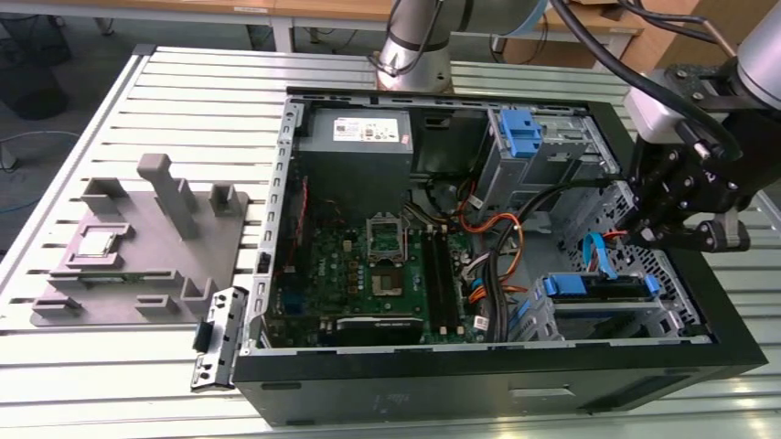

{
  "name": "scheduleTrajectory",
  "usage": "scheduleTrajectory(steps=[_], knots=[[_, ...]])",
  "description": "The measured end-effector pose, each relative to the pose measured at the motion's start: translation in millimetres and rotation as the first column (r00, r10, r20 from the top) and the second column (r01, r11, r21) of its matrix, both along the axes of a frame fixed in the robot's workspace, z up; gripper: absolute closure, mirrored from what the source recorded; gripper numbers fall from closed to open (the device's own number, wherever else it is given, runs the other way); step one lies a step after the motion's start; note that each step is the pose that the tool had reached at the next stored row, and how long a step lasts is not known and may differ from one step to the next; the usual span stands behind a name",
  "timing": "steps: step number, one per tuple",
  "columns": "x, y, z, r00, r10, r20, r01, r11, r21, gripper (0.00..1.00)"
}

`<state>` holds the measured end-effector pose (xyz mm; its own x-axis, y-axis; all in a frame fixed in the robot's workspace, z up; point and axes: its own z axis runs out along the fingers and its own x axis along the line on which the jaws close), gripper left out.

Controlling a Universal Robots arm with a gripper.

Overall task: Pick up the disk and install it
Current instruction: 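Insert the second disk wire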

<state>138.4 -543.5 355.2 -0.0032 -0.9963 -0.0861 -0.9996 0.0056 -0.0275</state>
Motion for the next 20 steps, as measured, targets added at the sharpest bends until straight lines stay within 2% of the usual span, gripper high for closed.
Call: scheduleTrajectory(steps=[7,10,13,16,20], knots=[[0.0,0.2,0.0,1.0000,-0.006,0.0000,0.006,1.0000,-0.0001,0.77],[-0.1,2.6,0.0,1.0000,-0.006,0.0000,0.006,1.0000,-0.0012,0.77],[0.1,5.4,0.0,1.0000,-0.006,-0.0007,0.006,0.9999,-0.0104,0.77],[0.9,6.7,-0.1,1.0000,-0.006,-0.0050,0.006,0.9998,-0.0216,0.77],[3.4,8.0,-0.1,0.9999,-0.006,-0.0119,0.006,0.9997,-0.0243,0.77]])
